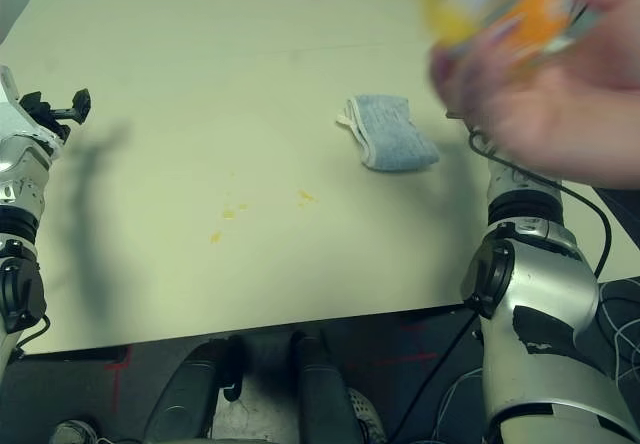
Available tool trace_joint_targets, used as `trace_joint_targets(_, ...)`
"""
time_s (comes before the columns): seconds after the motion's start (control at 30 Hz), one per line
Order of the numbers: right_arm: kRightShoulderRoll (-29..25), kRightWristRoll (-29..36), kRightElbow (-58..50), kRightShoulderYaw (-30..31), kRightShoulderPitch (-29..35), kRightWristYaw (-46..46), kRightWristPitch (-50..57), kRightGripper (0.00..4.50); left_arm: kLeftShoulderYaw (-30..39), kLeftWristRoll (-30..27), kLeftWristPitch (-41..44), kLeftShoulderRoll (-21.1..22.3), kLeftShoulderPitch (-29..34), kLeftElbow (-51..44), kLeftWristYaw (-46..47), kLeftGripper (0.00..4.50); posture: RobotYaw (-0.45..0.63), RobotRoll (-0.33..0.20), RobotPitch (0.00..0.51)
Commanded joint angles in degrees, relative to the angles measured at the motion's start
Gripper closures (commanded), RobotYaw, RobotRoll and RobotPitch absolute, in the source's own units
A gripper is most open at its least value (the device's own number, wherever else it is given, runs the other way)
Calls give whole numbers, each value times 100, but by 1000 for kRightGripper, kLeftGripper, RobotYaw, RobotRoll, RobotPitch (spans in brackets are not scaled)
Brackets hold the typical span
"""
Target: Wipe the water off the table with a rag.
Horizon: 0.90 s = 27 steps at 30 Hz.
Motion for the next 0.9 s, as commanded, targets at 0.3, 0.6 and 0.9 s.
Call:
trace_joint_targets(0.3, -118, -3, -158, 112, -155, 263, 447, 44, -111, 4, 168, 148, -150, -176, -503, 0, 248, 0, 249)
trace_joint_targets(0.6, 252, 53, -1903, 671, 167, 649, 2515, 44, -695, -450, 2243, 706, -746, -1269, -3680, 0, 221, 0, 237)
trace_joint_targets(0.9, 435, 32, -3062, 877, 838, 395, 3727, 44, -1771, -430, 3834, 1193, -1172, -2334, -5930, 0, 185, 0, 230)
